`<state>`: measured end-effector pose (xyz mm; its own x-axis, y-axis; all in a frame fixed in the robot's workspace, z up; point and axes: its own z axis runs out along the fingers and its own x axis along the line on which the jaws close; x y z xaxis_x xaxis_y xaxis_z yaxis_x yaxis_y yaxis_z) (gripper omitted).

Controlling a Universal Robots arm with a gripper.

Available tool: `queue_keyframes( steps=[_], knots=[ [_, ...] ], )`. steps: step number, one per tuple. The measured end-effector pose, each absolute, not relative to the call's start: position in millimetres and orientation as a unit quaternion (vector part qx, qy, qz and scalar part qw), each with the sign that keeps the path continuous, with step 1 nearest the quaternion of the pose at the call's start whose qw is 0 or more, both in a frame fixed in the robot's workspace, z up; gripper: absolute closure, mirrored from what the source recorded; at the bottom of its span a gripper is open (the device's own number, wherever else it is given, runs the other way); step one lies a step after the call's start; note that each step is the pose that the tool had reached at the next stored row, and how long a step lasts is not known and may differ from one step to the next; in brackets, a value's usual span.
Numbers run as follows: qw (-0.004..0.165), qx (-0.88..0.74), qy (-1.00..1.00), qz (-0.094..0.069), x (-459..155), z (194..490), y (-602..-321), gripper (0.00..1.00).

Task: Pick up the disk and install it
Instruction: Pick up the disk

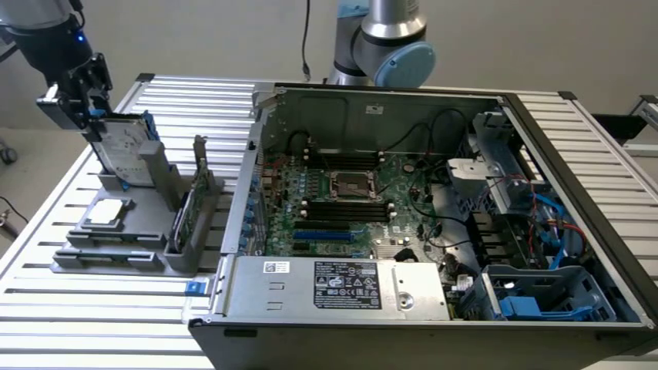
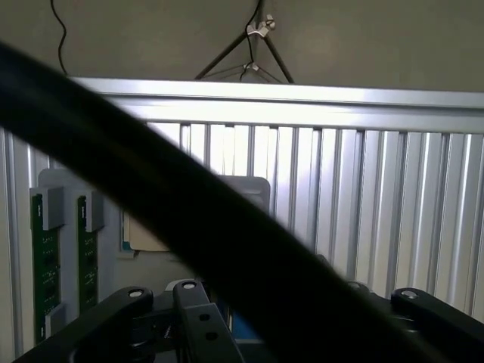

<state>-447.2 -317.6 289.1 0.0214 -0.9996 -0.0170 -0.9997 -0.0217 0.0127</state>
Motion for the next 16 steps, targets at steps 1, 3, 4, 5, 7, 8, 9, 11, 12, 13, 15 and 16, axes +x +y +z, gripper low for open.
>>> queue_keyframes(
  steps=[1, 3, 4, 5, 7, 8, 9, 11, 12, 13, 15, 16],
  knots=[
    [0.001, -0.714, 0.700, 0.011, -447.0, 289.1, -317.6, 0.40],
    [0.001, -0.713, 0.701, 0.011, -446.9, 289.0, -317.6, 0.40],
    [0.001, -0.713, 0.702, 0.010, -446.8, 289.0, -317.6, 0.40],
    [0.001, -0.712, 0.702, 0.010, -446.7, 289.0, -317.6, 0.40],
    [0.001, -0.711, 0.703, 0.010, -446.3, 289.0, -317.6, 0.40],
    [0.001, -0.711, 0.703, 0.010, -446.1, 289.0, -317.6, 0.40],
    [0.001, -0.710, 0.704, 0.010, -446.0, 288.9, -317.6, 0.40],
    [0.001, -0.710, 0.704, 0.011, -445.8, 288.9, -317.6, 0.42],
    [0.001, -0.709, 0.705, 0.010, -445.7, 288.9, -317.6, 0.49],
    [0.001, -0.709, 0.705, 0.010, -445.7, 288.9, -317.6, 0.49],
    [0.001, -0.708, 0.706, 0.011, -445.7, 288.9, -317.6, 0.56],
    [0.002, -0.708, 0.706, 0.011, -445.7, 288.9, -317.7, 0.56]
  ],
)
